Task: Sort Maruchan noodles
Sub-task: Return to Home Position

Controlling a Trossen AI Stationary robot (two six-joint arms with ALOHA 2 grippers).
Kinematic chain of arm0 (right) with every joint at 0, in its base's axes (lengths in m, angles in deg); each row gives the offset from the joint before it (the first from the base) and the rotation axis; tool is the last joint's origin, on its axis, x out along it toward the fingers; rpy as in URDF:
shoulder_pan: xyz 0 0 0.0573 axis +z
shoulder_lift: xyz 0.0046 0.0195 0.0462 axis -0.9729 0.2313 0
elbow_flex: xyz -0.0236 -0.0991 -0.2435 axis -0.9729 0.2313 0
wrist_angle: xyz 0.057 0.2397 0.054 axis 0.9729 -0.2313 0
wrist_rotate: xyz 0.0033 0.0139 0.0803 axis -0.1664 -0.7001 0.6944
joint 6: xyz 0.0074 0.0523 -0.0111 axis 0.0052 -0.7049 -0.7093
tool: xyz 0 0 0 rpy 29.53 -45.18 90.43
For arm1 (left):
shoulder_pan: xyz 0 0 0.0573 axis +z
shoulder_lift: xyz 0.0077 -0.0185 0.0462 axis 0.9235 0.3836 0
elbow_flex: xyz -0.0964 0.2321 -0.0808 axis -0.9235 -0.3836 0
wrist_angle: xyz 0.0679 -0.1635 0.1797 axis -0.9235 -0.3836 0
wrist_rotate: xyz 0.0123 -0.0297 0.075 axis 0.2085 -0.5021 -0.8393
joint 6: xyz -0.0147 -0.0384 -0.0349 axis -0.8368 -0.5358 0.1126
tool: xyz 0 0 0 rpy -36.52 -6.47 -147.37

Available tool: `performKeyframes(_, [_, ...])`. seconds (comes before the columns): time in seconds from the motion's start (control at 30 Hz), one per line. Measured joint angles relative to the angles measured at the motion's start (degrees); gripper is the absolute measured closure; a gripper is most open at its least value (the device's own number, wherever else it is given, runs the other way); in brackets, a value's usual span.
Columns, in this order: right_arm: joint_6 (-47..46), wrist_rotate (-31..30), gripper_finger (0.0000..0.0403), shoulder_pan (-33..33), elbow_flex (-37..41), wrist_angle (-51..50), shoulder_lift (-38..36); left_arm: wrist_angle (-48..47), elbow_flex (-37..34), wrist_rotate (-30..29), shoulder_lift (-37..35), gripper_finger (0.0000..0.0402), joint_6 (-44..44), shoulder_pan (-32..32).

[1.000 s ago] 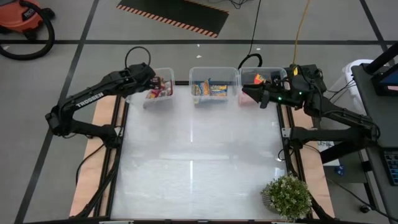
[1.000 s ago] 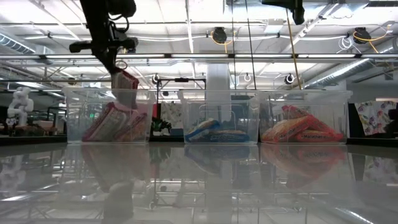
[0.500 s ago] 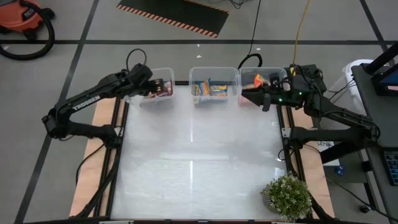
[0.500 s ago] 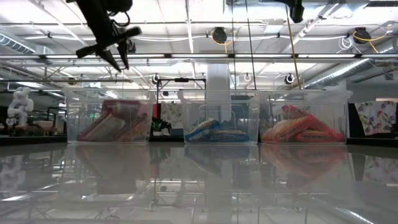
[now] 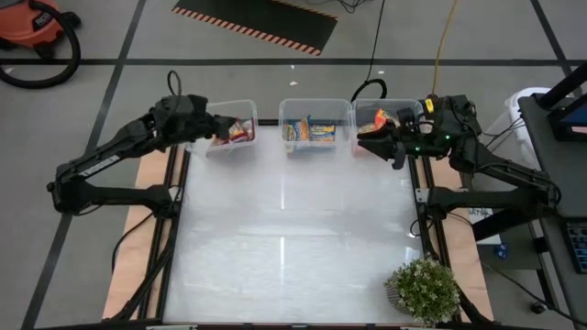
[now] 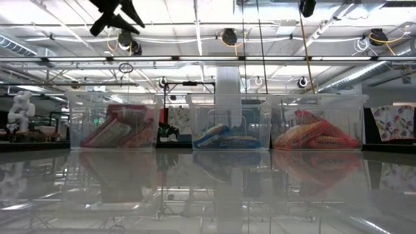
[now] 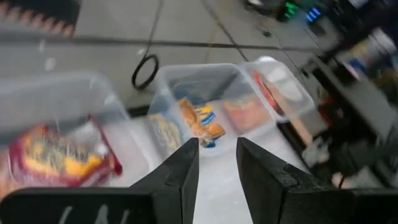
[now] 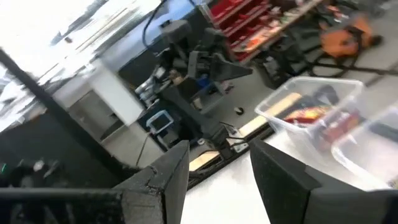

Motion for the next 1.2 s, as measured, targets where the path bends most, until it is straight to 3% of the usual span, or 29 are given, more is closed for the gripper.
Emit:
performKeyframes(0.1, [5.0, 2.8, 0.0247, 0.0, 0.0, 1.3, 0.0, 0.1, 0.0, 0.6, -1.5, 0.0289, 6.5, -2.0])
performKeyframes(0.27, [16.9, 4.3, 0.0281, 0.0, 0.0, 1.6, 0.0, 2.8, 0.0, 0.7, -2.8, 0.0289, 2.6, -4.9])
performKeyframes(0.4, [19.6, 5.6, 0.0334, 0.0, 0.0, 1.6, 0.0, 4.7, 0.0, 1.4, -2.8, 0.0291, 9.1, -8.1])
performKeyframes(0.53, [21.2, 7.0, 0.0393, 0.4, 0.0, 1.3, -0.3, 5.9, 0.0, -2.8, -2.1, 0.0326, 14.3, -15.3])
performKeyframes(0.73, [25.1, 7.1, 0.0398, 1.3, 0.0, 0.1, -1.3, 5.1, 0.1, -5.6, -1.6, 0.0394, 15.7, -21.9])
performKeyframes(1.0, [29.4, 6.9, 0.0402, 1.3, 0.2, -2.7, -1.9, 3.0, 0.0, -5.2, -1.2, 0.0392, 13.4, -27.0])
performKeyframes(1.2, [32.3, 5.2, 0.0402, 1.3, 4.7, -1.9, -3.4, 4.4, 0.0, -4.8, -0.4, 0.0392, 25.1, -29.0])
